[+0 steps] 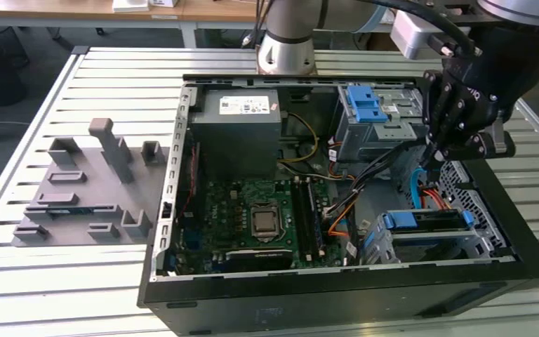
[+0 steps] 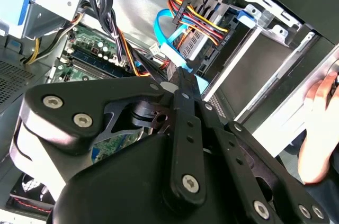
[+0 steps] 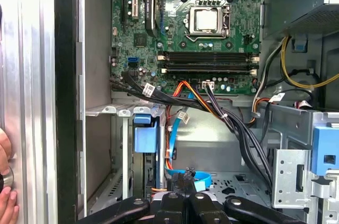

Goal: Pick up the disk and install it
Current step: 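Insert the second disk wire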

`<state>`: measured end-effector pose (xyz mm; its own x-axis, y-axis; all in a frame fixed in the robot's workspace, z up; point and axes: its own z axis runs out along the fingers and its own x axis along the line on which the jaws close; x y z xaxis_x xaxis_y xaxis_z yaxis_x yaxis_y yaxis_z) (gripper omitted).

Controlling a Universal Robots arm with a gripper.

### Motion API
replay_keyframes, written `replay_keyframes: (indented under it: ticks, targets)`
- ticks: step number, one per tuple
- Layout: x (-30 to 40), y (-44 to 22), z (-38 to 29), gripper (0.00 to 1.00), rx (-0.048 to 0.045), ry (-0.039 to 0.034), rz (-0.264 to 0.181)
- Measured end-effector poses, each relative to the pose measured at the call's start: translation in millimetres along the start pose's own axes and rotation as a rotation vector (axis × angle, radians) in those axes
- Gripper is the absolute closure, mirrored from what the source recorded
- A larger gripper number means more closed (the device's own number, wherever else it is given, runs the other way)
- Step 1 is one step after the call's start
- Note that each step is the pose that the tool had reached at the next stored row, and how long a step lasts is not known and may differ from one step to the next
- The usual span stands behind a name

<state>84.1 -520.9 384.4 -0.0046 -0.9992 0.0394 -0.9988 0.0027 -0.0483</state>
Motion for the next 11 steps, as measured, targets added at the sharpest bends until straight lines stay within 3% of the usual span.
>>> replay_keyframes:
  ticks: [11]
  targets:
    - [0.0,0.0,2.2,0.89,0.0,0.0012,0.0]
